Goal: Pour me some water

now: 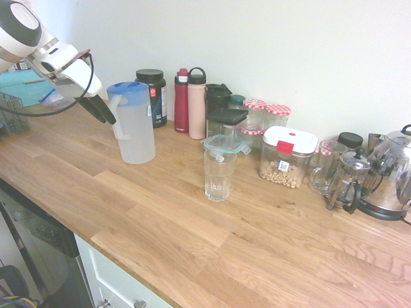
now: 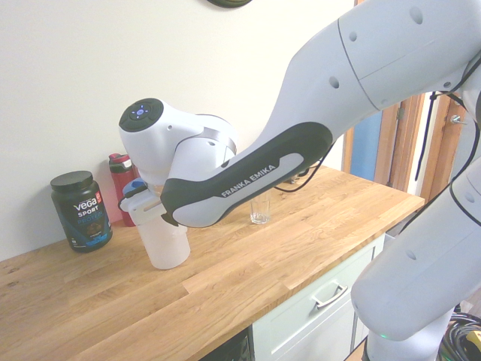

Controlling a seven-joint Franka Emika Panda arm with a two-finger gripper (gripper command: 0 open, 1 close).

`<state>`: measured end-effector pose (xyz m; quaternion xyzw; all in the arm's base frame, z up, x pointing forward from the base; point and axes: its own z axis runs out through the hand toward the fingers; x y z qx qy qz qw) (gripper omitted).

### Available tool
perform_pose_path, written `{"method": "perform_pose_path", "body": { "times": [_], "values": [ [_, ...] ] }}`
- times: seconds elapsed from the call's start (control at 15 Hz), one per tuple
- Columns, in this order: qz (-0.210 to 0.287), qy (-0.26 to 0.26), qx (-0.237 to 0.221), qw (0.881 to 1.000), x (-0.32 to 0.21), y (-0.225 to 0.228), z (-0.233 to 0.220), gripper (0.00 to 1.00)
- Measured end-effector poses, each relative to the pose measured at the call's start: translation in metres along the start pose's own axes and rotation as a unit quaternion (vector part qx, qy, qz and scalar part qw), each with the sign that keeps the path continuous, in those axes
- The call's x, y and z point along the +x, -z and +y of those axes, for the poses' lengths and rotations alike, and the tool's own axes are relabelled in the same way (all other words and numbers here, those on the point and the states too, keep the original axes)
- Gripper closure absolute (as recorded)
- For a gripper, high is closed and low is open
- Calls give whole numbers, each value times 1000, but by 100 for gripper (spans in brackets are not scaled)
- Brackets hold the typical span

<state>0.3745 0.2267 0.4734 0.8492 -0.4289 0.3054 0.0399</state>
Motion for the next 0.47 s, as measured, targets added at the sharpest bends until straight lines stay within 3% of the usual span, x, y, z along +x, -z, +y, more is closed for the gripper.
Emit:
{"method": "perform_pose_path", "body": {
  "times": [0.13, 0.27, 0.47],
  "values": [
    [-10, 15, 1, 1000, -3, 20, 7, 0],
    [-56, 57, 6, 997, -4, 53, 22, 0],
    [-140, 136, 18, 981, 7, 105, 63, 0]
  ]
}}
